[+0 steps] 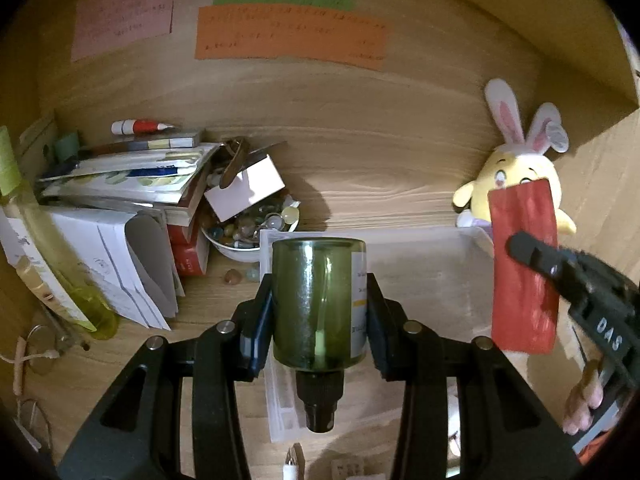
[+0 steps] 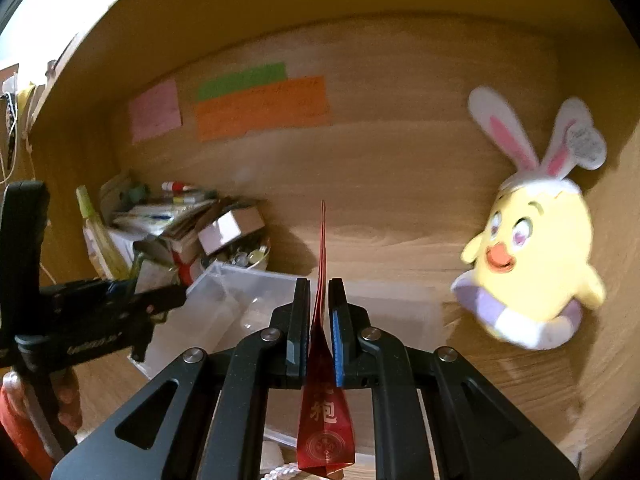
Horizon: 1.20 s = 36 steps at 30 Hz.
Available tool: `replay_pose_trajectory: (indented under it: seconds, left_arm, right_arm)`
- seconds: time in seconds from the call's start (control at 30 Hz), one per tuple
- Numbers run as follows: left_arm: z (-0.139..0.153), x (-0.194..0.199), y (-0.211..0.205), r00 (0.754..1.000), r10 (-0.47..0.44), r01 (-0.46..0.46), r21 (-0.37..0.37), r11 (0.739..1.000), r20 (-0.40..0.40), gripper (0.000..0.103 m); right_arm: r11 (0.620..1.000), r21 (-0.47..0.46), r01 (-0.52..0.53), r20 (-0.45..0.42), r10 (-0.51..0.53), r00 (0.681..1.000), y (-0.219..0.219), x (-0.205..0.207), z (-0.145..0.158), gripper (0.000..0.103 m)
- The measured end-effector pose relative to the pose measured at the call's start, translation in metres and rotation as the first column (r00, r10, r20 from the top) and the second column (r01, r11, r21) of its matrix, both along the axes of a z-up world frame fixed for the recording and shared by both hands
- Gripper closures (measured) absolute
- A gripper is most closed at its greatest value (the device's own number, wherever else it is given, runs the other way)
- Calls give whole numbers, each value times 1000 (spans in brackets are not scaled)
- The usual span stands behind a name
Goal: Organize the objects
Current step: 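Carry the green bottle and red pouch into the clear box and release both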
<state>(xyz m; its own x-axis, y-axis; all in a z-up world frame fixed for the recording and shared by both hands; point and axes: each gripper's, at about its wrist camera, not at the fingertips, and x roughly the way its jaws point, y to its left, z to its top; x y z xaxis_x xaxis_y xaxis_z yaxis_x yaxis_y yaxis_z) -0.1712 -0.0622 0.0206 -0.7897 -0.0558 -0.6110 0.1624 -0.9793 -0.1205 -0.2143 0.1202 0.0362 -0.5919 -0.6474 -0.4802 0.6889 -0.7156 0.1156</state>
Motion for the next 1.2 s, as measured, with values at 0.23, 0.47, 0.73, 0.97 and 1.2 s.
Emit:
replay_pose_trajectory:
  seconds: [0.23,0.47,0.73,0.97,1.2]
  left_arm:
    - [-13,-17,4,999,-7,8,-16,1000,39,62]
    - [-26,-33,14,995,-34,37,-34,999,89,62]
    - [-33,-37,24,989,-63,72,-71,995,131,62]
    - [-33,-35,25,985,-80,90,-63,994,151,54]
    - [-24,-27,27,988,-84,95,-78,992,126,35]
  right_arm:
    - [999,28,-42,51,41,998,-11,-9,-16,95]
    - [998,58,-26,59,22,998,-13,-18,-21,95]
    - [993,115,-5,125,-10,992,-20,-35,-38,94]
    - [989,148,-10,168,-15,986,-23,-40,-49,91]
    - [984,181,-5,178,-27,984,-25,-39,-55,69]
